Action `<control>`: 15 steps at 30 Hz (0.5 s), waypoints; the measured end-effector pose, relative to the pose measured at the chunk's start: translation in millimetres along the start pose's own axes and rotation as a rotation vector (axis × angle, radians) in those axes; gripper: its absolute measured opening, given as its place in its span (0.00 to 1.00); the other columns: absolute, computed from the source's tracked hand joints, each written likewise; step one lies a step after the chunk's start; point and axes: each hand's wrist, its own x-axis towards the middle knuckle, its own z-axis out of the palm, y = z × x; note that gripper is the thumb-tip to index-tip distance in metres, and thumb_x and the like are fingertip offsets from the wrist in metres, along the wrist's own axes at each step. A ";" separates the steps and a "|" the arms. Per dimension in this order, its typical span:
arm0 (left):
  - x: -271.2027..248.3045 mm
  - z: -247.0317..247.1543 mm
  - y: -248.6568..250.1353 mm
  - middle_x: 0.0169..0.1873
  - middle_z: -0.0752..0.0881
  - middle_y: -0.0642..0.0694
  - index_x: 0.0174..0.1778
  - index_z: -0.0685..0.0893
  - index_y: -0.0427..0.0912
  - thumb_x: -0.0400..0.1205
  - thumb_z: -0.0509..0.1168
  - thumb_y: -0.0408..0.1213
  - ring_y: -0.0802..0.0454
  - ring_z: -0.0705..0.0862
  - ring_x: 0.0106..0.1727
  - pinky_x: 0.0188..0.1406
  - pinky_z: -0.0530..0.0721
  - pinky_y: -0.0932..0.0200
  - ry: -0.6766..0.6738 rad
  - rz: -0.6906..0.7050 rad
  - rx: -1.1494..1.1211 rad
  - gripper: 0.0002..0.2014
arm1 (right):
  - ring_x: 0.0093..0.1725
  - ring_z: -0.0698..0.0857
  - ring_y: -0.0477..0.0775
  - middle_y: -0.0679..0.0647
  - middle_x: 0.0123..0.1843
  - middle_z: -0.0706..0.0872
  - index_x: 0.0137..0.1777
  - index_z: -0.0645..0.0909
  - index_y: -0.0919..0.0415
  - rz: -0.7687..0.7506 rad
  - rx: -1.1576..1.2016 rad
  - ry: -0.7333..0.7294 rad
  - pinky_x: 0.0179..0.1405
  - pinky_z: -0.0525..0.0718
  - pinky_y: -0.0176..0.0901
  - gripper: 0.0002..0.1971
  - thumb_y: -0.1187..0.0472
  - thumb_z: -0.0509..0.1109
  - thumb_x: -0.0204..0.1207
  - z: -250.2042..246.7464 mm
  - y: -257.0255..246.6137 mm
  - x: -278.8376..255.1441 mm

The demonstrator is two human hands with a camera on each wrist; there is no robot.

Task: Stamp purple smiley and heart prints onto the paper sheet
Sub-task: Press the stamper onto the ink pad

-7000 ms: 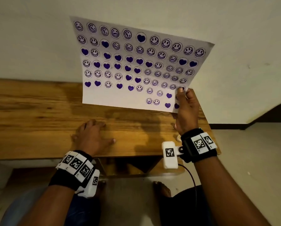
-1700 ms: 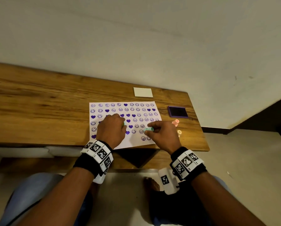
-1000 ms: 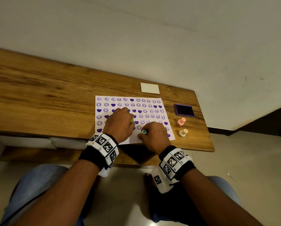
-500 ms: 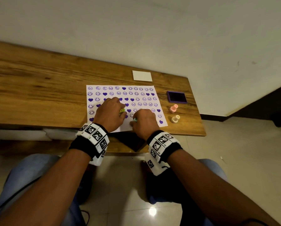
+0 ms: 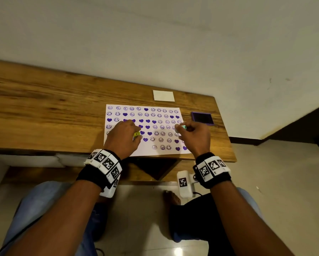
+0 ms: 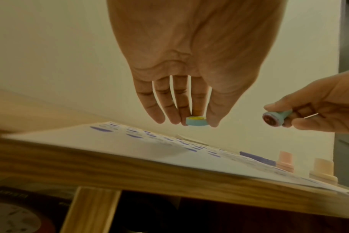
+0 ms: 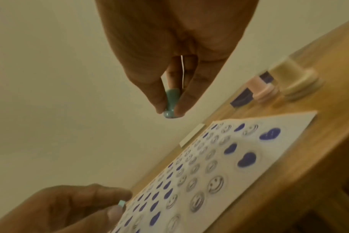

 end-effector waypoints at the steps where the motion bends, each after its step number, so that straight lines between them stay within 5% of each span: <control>1: 1.0 1.6 2.4 0.60 0.83 0.44 0.64 0.85 0.44 0.81 0.66 0.45 0.43 0.80 0.61 0.57 0.80 0.47 -0.013 0.006 0.007 0.17 | 0.33 0.92 0.48 0.49 0.33 0.92 0.40 0.90 0.55 -0.019 0.005 0.013 0.40 0.92 0.58 0.07 0.53 0.81 0.71 -5.4 0.2 3.6; 7: 5.6 11.7 14.0 0.61 0.83 0.48 0.65 0.84 0.48 0.83 0.64 0.47 0.45 0.80 0.62 0.56 0.82 0.47 -0.096 0.021 0.096 0.17 | 0.39 0.93 0.49 0.53 0.40 0.93 0.48 0.91 0.62 -0.066 0.112 0.002 0.37 0.93 0.49 0.09 0.57 0.80 0.74 -17.9 12.2 14.5; 15: 14.1 17.1 7.4 0.62 0.82 0.47 0.66 0.83 0.47 0.83 0.64 0.45 0.45 0.80 0.62 0.56 0.80 0.49 -0.074 0.029 0.105 0.17 | 0.41 0.93 0.49 0.53 0.44 0.93 0.53 0.90 0.61 -0.058 0.179 -0.012 0.43 0.93 0.56 0.11 0.58 0.81 0.73 -17.5 29.4 13.0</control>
